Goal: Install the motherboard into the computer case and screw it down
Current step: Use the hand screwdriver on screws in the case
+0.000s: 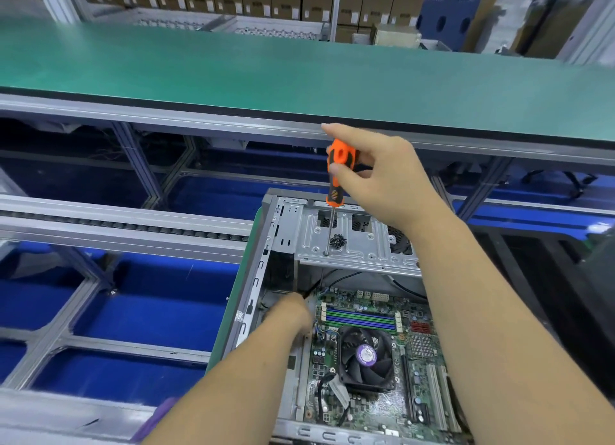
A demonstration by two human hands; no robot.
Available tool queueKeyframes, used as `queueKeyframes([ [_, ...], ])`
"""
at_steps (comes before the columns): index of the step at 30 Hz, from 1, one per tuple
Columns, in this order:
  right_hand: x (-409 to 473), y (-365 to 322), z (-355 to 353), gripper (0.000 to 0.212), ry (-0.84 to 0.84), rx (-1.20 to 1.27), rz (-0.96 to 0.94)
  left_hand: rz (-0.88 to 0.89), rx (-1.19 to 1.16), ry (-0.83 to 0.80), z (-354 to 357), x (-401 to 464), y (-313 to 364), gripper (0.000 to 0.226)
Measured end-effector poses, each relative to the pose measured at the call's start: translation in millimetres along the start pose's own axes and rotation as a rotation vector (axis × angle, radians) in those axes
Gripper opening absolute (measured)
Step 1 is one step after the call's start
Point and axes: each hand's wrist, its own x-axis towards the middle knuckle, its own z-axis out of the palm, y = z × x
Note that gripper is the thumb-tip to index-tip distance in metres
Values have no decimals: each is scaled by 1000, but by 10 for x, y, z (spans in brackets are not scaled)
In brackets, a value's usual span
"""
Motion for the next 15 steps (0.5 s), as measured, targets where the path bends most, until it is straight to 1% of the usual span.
queueKeyframes([
  [1, 6, 2, -3, 46, 22, -52, -9, 10, 96, -80, -7, -58, -7, 28],
  [2, 10, -6, -6, 45, 42, -94, -7, 21, 155, -141, 3, -110, -9, 27],
  [4, -11, -6, -4, 46, 34, -51, 16, 24, 179, -201, 58, -138, -17, 24],
  [6, -29, -19, 0, 47, 6, 54, 25, 31, 172, -180, 95, -157, -17, 27],
  [7, -27, -16, 4, 47, 9, 52, 22, 36, 180, -168, 108, -146, -15, 26],
  [10, -10, -25, 9, 42, 74, -77, 11, 62, 221, -143, 123, -141, -13, 18],
  [13, -36, -51, 41, 50, 2, 15, 35, 70, 234, -144, 151, -118, -25, 20],
  [15, -27, -55, 50, 53, -22, 4, 38, 75, 233, -147, 168, -98, -28, 17],
])
